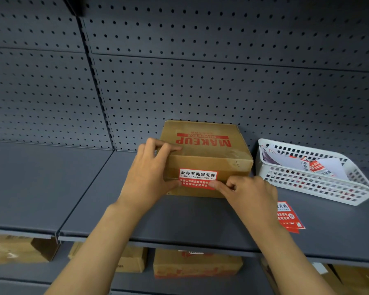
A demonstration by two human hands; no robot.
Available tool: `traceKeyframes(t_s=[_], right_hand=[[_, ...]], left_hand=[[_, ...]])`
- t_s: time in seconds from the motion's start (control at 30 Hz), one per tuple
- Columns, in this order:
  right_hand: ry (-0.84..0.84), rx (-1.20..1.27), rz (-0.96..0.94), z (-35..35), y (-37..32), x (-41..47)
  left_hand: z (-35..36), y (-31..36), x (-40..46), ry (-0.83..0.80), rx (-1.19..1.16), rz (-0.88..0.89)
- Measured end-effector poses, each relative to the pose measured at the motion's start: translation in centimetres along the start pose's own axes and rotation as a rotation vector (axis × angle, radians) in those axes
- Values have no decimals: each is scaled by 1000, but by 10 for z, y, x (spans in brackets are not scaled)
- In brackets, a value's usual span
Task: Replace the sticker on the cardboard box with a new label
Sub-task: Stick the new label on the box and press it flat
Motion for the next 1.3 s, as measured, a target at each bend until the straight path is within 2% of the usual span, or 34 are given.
traceKeyframes(t_s=[0.33,0.9,1.3], right_hand=[[-55,-15,-61,10,-39,-2],[-92,-8,60,11,14,-7],[-134,28,-12,17,-23,-1]], left_hand=[[2,11,-3,64,55,-56],[1,1,-1,-17,45,-6],[8,13,-3,47,97,-69]])
Point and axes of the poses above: each hand's wrist, its own x-axis towards the middle knuckle, its own z-axis out of the palm, y = z × x, the point moved 5 cm from there along x, towards the middle knuckle, and after that the axes turned 9 degrees about -y, right-handed, at the moved point
